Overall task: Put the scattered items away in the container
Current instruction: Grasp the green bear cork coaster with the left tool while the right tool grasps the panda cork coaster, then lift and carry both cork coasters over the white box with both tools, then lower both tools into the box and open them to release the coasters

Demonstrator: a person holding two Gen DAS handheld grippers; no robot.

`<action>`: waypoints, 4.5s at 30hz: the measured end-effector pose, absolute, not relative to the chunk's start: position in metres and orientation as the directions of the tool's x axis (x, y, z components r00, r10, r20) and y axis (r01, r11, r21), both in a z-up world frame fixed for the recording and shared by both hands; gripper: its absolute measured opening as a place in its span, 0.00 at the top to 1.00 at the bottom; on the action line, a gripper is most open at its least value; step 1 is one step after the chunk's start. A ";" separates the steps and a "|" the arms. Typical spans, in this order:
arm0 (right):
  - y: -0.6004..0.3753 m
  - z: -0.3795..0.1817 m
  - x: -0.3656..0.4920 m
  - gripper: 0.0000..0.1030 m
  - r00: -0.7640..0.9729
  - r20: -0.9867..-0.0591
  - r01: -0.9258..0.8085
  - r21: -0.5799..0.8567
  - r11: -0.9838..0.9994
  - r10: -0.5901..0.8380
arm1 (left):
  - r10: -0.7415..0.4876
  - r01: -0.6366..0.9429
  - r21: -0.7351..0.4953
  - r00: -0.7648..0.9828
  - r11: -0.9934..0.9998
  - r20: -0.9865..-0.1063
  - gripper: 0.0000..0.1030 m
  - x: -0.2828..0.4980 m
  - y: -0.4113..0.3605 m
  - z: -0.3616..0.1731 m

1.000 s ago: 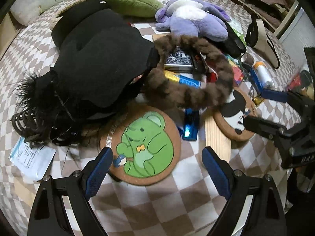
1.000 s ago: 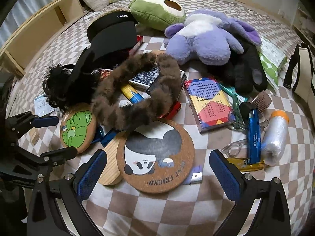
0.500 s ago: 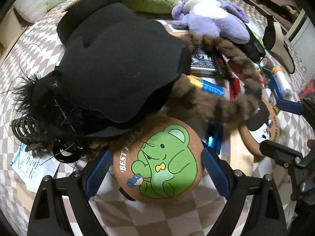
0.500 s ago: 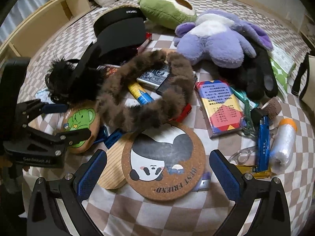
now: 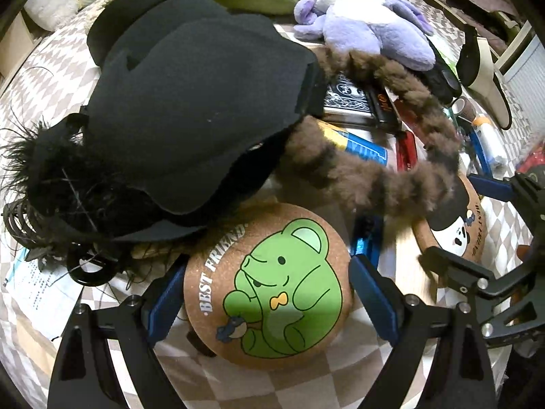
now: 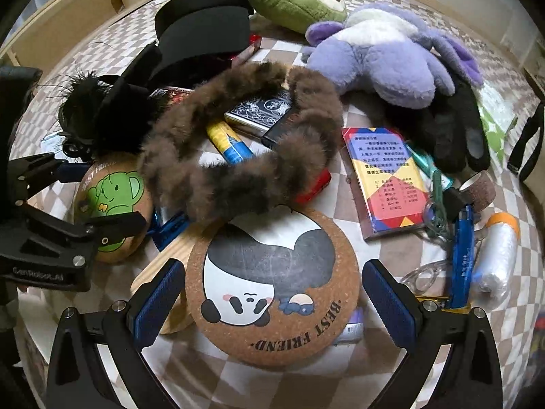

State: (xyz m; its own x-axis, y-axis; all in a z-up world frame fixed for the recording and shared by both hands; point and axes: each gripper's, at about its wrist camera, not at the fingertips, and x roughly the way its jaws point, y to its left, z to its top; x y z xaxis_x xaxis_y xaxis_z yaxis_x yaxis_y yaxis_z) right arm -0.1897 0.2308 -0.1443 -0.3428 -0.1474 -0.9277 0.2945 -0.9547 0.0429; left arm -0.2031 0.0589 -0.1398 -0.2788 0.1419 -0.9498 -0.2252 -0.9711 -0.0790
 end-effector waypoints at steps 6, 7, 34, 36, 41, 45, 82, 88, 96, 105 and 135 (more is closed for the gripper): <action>0.233 -0.150 -0.193 0.00 -0.320 -0.933 0.280 0.073 -0.957 -0.165 | 0.145 -0.237 -0.079 -0.275 -0.968 -0.950 0.08 -0.202 0.065 -0.141; 0.234 -0.150 -0.194 0.00 -0.316 -0.933 0.276 0.080 -0.958 -0.169 | 0.148 -0.236 -0.083 -0.274 -0.968 -0.950 0.07 -0.202 0.065 -0.141; 0.259 -0.122 -0.171 0.04 -0.291 -0.918 0.218 0.209 -0.953 -0.268 | 0.162 -0.197 -0.110 -0.269 -0.974 -0.949 0.04 -0.199 0.055 -0.147; 0.261 -0.120 -0.170 0.04 -0.295 -0.914 0.213 0.220 -0.952 -0.278 | 0.166 -0.191 -0.116 -0.269 -0.975 -0.949 0.04 -0.197 0.050 -0.144; 0.264 -0.115 -0.167 0.04 -0.305 -0.907 0.205 0.235 -0.950 -0.291 | 0.165 -0.175 -0.118 -0.282 -0.977 -0.945 0.04 -0.191 0.040 -0.133; 0.268 -0.107 -0.160 0.04 -0.317 -0.900 0.198 0.247 -0.949 -0.300 | 0.167 -0.167 -0.121 -0.292 -0.979 -0.942 0.04 -0.185 0.036 -0.122; 0.293 -0.013 -0.052 0.04 -0.532 -0.698 0.265 0.400 -0.877 -0.479 | 0.298 -0.248 -0.184 -0.579 -0.951 -0.759 0.04 -0.048 0.026 0.015; 0.284 -0.013 -0.031 0.04 -0.522 -0.680 0.288 0.429 -0.856 -0.515 | 0.311 -0.280 -0.174 -0.584 -0.944 -0.750 0.04 -0.028 0.034 0.017; 0.270 -0.015 -0.007 0.04 -0.494 -0.662 0.321 0.464 -0.826 -0.564 | 0.326 -0.303 -0.177 -0.566 -0.936 -0.757 0.04 -0.003 0.035 0.009; 0.258 -0.026 0.016 0.04 -0.451 -0.673 0.347 0.473 -0.810 -0.586 | 0.331 -0.332 -0.172 -0.515 -0.928 -0.791 0.04 0.020 0.040 -0.012; 0.235 -0.079 0.083 0.04 -0.330 -0.778 0.362 0.418 -0.833 -0.534 | 0.284 -0.334 -0.167 -0.344 -0.928 -0.895 0.04 0.071 0.046 -0.080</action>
State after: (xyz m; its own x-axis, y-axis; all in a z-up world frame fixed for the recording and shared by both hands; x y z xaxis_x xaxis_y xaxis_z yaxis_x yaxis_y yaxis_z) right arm 0.0826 0.2350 -0.0792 -0.3304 -0.5339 -0.7783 0.3621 -0.8332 0.4178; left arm 0.0705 0.0455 -0.0805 -0.3441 0.2843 -0.8949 -0.3337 -0.9279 -0.1665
